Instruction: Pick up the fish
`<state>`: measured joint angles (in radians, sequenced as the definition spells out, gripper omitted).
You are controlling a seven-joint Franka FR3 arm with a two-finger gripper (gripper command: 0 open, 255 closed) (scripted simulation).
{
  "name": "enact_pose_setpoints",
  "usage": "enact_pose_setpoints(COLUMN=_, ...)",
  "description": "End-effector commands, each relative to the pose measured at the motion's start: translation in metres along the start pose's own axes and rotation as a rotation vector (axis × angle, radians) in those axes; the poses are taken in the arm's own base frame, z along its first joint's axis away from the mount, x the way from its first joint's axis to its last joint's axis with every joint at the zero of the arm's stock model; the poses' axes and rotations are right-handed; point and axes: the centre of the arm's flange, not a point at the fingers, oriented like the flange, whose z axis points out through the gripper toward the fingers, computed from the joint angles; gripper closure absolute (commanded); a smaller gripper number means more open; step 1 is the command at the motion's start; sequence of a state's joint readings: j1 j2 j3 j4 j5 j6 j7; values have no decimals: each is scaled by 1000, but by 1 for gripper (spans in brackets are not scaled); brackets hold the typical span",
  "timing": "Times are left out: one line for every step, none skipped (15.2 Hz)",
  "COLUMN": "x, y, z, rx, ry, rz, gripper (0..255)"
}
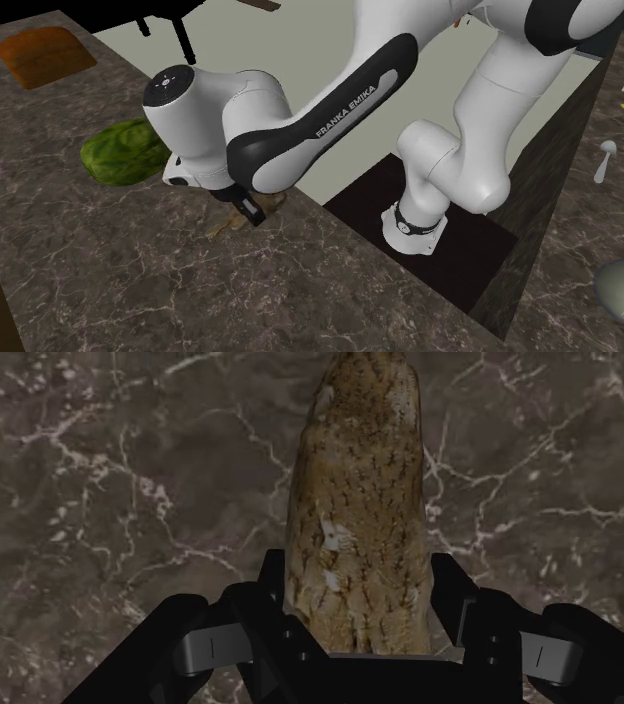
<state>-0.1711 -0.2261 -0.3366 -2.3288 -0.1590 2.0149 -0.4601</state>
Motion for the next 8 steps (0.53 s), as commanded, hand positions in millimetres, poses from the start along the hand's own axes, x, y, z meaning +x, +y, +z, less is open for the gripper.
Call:
enact_pose_setpoints(x=-1, y=0, z=-10, rx=0, ry=0, rz=0, gripper=255)
enact_pose_setpoints(x=-2, y=0, z=-15, rx=0, ry=0, rz=0, gripper=255)
enact_pose_setpoints(x=-2, y=0, z=-20, rx=0, ry=0, rz=0, gripper=255)
enact_pose_setpoints(x=-3, y=0, z=-26, rx=0, ry=0, rz=0, gripper=255)
enact_pose_setpoints(x=-3, y=0, z=-31, rx=0, ry=0, rz=0, gripper=255)
enact_pose_setpoints(x=-4, y=0, z=-36, rx=0, ry=0, rz=0, gripper=255)
enact_pose_setpoints(x=-4, y=0, z=-37, rx=0, ry=0, rz=0, gripper=255)
enact_pose_setpoints(x=-4, y=0, z=-37, rx=0, ry=0, rz=0, gripper=255)
